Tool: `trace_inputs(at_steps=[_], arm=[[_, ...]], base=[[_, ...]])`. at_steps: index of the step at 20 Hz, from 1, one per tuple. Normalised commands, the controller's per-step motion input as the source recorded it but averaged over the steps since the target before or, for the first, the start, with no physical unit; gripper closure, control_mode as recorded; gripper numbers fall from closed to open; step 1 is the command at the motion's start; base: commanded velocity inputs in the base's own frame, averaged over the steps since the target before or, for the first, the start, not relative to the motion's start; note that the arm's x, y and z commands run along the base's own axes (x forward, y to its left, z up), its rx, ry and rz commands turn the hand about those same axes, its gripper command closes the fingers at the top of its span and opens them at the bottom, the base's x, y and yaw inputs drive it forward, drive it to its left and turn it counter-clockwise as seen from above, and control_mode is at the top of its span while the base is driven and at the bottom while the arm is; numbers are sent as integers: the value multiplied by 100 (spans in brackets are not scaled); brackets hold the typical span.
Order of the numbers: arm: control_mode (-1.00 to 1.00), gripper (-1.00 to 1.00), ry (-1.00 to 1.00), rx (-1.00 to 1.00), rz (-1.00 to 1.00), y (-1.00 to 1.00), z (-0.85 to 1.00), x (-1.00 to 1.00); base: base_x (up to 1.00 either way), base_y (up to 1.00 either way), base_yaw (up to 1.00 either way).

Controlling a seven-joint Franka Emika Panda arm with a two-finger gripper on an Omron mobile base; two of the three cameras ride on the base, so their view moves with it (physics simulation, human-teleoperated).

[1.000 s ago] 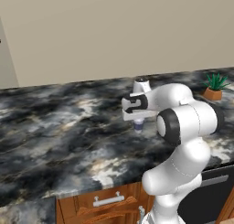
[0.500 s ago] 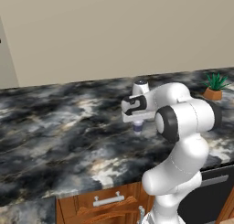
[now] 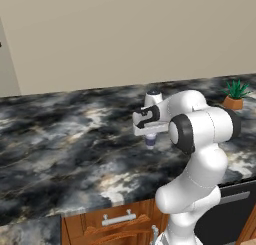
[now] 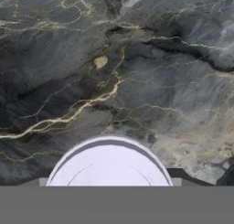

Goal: Move the drinks to the dining counter.

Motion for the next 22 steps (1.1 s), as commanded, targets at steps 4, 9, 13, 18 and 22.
trace_inputs(at_steps=[4, 9, 13, 18, 22], arm=[[-100, 100, -2, 0, 1, 0, -19, 0], [-100, 100, -4, 0, 2, 0, -28, 0], [-100, -100, -4, 0, 0, 0, -19, 0], [-100, -100, -8, 0, 0, -1, 1, -9], [-100, -100, -7, 0, 0, -1, 10, -4]], base=[[0, 0, 0], [0, 0, 0], [0, 0, 0], [0, 0, 0], [0, 0, 0]])
